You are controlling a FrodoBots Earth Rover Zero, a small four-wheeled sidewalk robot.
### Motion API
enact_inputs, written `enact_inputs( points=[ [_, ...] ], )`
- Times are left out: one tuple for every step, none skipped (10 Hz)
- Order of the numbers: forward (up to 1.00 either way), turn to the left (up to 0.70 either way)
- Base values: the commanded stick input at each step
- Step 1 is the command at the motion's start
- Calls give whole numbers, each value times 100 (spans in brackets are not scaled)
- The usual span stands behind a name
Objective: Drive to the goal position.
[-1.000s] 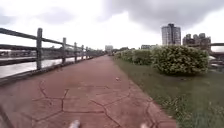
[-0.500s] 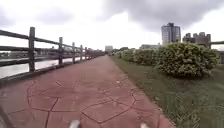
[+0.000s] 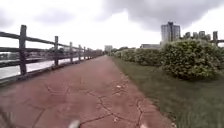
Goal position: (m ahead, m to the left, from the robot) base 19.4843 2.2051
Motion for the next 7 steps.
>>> enact_inputs(
  points=[
    [70, 0],
    [70, 0],
    [70, 0],
    [70, 0],
    [70, 0],
    [70, 0],
    [70, 0]
  ],
)
